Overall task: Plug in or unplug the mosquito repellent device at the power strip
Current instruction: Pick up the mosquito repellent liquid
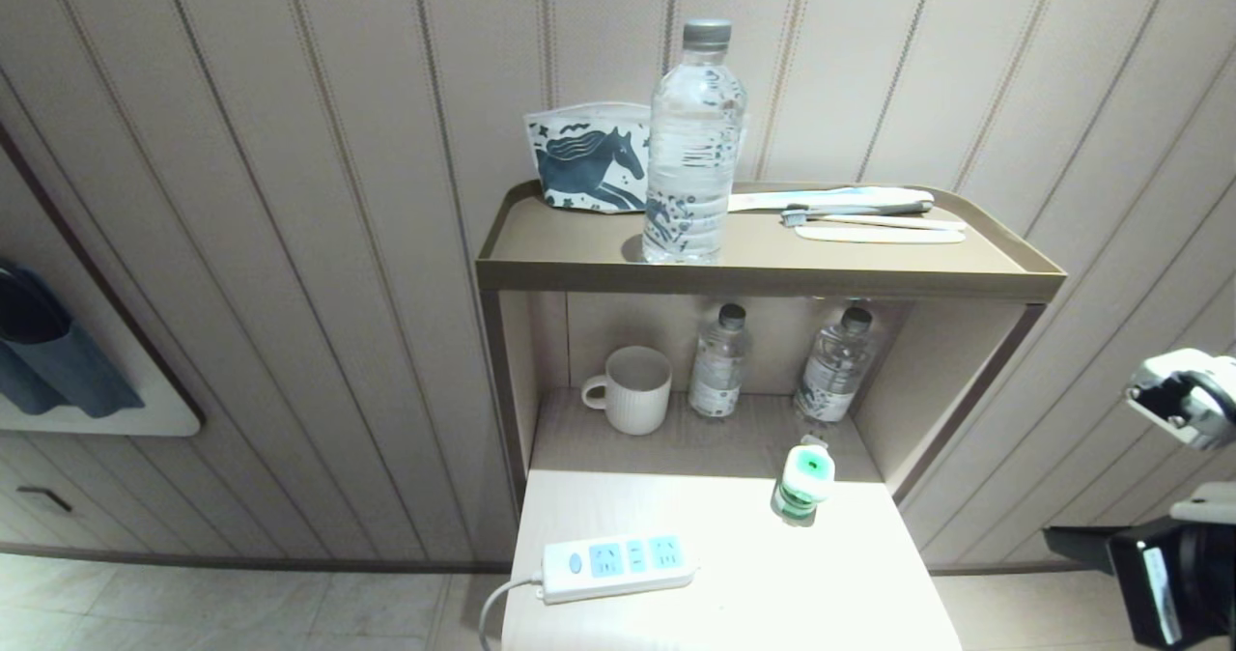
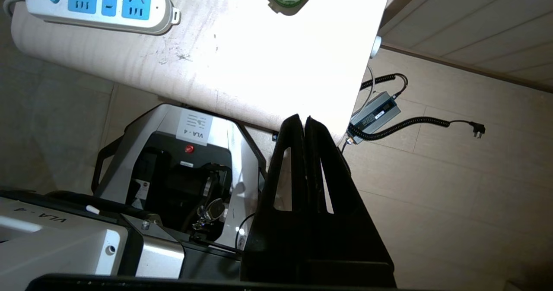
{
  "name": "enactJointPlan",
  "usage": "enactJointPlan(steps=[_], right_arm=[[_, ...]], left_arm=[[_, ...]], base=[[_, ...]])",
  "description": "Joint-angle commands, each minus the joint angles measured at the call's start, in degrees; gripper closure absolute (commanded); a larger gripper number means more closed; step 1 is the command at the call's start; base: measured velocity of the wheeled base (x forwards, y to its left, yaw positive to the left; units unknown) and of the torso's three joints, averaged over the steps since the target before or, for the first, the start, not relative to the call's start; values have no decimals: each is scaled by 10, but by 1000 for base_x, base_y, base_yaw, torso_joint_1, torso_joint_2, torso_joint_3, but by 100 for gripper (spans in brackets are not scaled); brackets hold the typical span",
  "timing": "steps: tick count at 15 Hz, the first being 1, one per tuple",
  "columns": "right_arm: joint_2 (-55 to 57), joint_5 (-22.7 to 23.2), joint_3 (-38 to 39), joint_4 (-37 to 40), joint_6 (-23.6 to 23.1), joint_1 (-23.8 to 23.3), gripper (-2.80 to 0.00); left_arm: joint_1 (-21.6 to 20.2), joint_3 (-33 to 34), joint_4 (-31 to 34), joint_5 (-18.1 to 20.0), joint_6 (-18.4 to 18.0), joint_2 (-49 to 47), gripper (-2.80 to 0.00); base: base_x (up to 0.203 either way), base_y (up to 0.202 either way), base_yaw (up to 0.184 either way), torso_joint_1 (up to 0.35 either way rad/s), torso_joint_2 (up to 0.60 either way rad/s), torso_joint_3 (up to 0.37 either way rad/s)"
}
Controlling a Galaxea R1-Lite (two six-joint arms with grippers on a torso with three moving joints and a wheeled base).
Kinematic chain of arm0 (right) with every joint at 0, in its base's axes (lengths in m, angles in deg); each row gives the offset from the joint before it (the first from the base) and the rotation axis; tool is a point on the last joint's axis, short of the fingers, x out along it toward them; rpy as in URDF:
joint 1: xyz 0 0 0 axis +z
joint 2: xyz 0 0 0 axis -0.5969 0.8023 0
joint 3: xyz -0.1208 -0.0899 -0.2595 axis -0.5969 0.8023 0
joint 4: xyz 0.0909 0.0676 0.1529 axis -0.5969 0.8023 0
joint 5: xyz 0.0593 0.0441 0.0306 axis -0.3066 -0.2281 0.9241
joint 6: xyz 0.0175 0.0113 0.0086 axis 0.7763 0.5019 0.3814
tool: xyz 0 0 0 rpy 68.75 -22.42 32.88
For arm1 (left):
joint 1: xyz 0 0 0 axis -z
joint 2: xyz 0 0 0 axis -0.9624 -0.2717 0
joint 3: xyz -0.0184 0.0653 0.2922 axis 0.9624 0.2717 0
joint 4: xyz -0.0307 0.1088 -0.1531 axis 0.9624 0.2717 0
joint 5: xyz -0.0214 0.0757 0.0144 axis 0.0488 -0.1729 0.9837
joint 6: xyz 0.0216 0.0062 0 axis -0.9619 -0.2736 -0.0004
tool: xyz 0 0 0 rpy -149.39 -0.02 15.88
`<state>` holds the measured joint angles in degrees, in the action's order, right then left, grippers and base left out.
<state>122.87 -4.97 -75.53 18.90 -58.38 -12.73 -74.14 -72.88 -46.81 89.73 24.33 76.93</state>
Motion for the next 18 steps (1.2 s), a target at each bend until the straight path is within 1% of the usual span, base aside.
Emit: enactJointPlan(steps=[1,2,5,7,9,15,18], right_arm=[[9,-20,0,1,11,41,0],[12,-38,4,0,18,55,0],[18,-40,6,-1,18,63,0],[22,-40,9,-2,19,83,0],[33,-41,14,-2,22,94,0],[39,-43,16,-3,23,95,0],[39,-43,15,-3,31,95,0]], left_arm=[[0,0,-1,0,1,-1,0],[1,0,0,0,1,-1,0],[0,0,-1,0,1,-1,0],[0,0,0,0,0,-1,0],[0,0,-1,0,0,-1,0],[0,0,0,0,0,0,0],[0,0,-1,0,0,-1,0]], base=[[0,0,0,0,0,0],[0,0,0,0,0,0],[0,0,0,0,0,0],[0,0,0,0,0,0],[0,0,0,0,0,0],[0,0,0,-2,6,2],[0,0,0,-148,320,161]])
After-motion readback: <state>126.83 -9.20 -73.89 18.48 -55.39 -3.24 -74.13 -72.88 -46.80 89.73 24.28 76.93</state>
